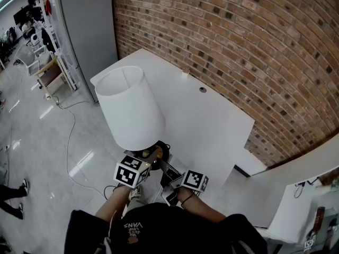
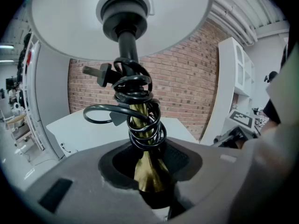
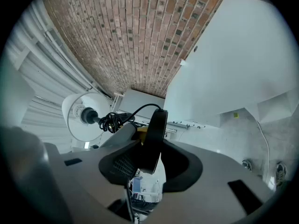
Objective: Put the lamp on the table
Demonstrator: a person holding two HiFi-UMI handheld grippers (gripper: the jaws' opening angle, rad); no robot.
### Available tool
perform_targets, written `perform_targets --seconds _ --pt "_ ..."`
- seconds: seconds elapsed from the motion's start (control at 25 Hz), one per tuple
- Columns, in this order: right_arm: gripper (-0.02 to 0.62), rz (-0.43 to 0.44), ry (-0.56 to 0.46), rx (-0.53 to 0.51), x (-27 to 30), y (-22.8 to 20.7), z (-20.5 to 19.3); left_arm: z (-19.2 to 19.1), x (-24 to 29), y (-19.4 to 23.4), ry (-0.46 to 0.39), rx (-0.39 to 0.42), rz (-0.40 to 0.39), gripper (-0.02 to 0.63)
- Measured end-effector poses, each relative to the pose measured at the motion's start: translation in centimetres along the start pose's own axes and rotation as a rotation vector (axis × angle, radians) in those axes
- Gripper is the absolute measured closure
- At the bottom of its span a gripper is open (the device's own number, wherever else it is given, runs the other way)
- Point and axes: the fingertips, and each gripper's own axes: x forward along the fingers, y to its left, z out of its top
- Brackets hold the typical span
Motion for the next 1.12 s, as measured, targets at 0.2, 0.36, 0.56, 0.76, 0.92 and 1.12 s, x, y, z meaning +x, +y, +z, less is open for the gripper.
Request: perform_targets --seconds 0.2,0.36,0.56,0.76,0.92,1.12 --pt "0.462 0.016 -0.012 0.003 -1.4 -0.3 1.2 0.8 1.0 -1.5 -0.013 0.016 0.013 0.459" --pt "0.462 0.017 -0.014 0.006 -2.0 -0.6 1.4 0.7 1.3 -2.2 -0.008 0.023 0.009 0.459" --pt "0.46 -0.01 -0.02 0.009 -2.1 -1.0 1.7 0.6 1.8 -2.1 -0.001 0.021 0.009 0.459" --pt "0.463 0.017 -0.035 0.022 -0.2 -0.6 2.1 1.1 2.1 -0.5 0.007 0.043 0.009 0.459" --pt "0.463 0.018 -0.042 0.032 2.0 -0.3 2.2 1.5 2.2 1.7 0.014 0.053 0.003 0.459" --pt "0.463 0.016 -0.06 0.044 6.1 0.6 2.3 2.4 2.0 5.7 0.019 0.066 -0.01 0.459"
